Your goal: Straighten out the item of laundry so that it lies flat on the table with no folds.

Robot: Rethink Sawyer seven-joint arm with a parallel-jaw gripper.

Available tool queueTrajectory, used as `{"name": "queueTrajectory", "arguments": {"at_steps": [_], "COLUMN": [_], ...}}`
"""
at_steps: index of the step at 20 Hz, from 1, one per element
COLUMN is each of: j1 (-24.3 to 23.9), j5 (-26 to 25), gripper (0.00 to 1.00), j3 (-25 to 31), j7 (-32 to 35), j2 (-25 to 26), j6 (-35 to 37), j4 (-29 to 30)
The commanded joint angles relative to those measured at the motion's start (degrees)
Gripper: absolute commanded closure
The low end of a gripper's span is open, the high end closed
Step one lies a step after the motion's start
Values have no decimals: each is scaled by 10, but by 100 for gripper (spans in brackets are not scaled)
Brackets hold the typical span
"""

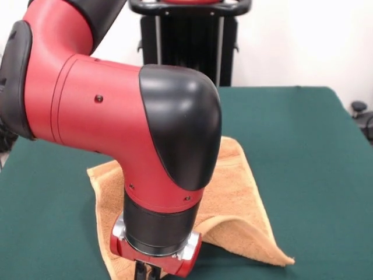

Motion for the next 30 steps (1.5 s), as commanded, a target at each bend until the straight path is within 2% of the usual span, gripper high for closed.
{"name": "queueTrajectory", "arguments": {"at_steps": [1,10,26,27,28,30], "j1": [12,-7,-12,-11,-12,-12], "j5": [-9,-39,-72,-78,-84,-83], "gripper": [100,100,100,100,0,0], "j3": [45,69,113,111,119,122], "j7": [-89,-148,-133,-140,-141,-129], "j2": [-6,6,11,11,9,10], "j6": [31,100,70,95,88,79], "j4": [-16,-77,-60,-63,-58,-55]}}
